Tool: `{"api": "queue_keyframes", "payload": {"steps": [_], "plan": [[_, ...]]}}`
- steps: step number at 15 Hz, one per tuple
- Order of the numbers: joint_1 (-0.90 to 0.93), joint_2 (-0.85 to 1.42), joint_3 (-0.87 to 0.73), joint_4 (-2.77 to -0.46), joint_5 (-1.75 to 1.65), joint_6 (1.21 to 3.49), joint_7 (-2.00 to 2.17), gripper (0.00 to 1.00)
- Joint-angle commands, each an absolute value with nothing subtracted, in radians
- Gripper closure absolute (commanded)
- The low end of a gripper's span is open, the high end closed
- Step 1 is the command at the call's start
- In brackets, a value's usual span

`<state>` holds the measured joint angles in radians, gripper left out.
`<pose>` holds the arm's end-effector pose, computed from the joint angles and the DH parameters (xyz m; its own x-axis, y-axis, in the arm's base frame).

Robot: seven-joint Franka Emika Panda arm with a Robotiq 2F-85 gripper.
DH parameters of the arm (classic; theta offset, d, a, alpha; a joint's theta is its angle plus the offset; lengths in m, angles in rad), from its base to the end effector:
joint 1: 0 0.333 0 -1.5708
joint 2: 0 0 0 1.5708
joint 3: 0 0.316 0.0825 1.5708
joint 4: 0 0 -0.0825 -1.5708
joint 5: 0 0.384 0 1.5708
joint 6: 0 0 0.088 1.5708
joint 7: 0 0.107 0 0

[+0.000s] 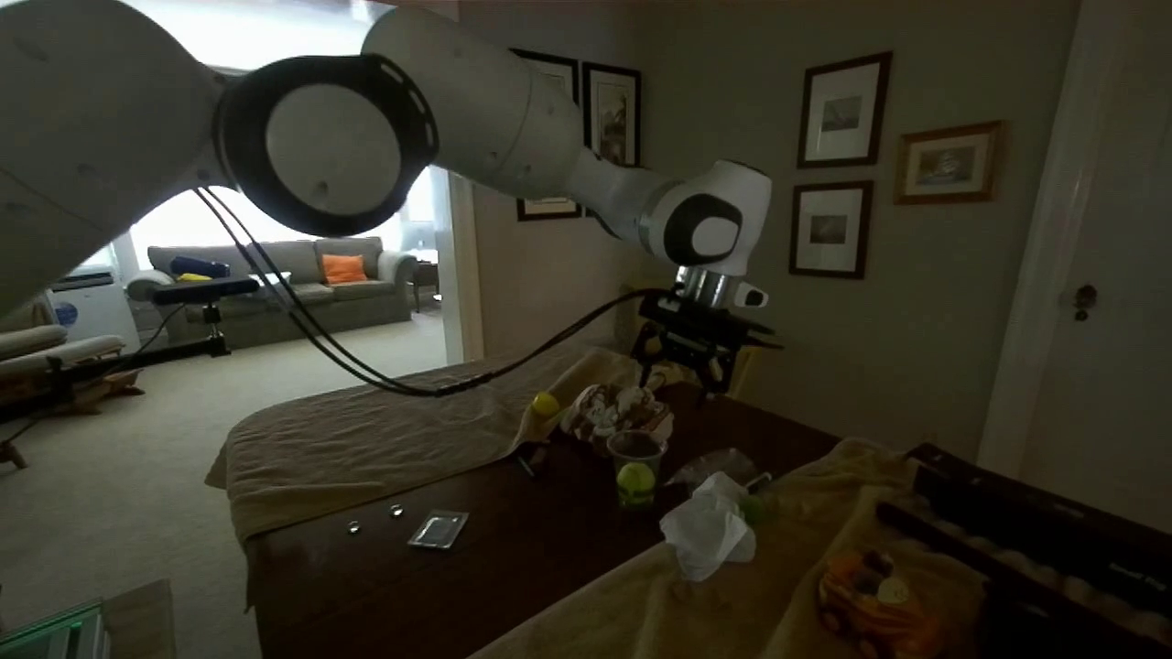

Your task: Move the clear cup to the left.

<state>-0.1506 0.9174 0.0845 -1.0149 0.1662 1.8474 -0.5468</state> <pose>0.7663 -0.0602 0.2902 0.9229 0.3832 0.0383 0.3811 -0.8942 -0.2349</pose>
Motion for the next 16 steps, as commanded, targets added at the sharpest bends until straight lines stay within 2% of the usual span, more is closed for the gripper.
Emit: {"api": "queue_keyframes", "payload": {"steps": [1,8,9,10,11,12,16], "plan": [[-0.178,1.088,0.127,-0.783,0.202,1.705,-0.498,0.00],[-0.200,1.306,0.153,-0.531,0.208,1.571,-0.452,0.00],[-0.206,1.315,0.156,-0.532,0.212,1.575,-0.439,0.03],[-0.212,1.330,0.159,-0.518,0.214,1.573,-0.435,0.26],[-0.217,1.348,0.162,-0.496,0.215,1.569,-0.428,0.28],[-0.222,1.361,0.165,-0.478,0.214,1.566,-0.428,0.34],[-0.234,1.347,0.188,-0.472,0.213,1.589,-0.450,0.64]]}}
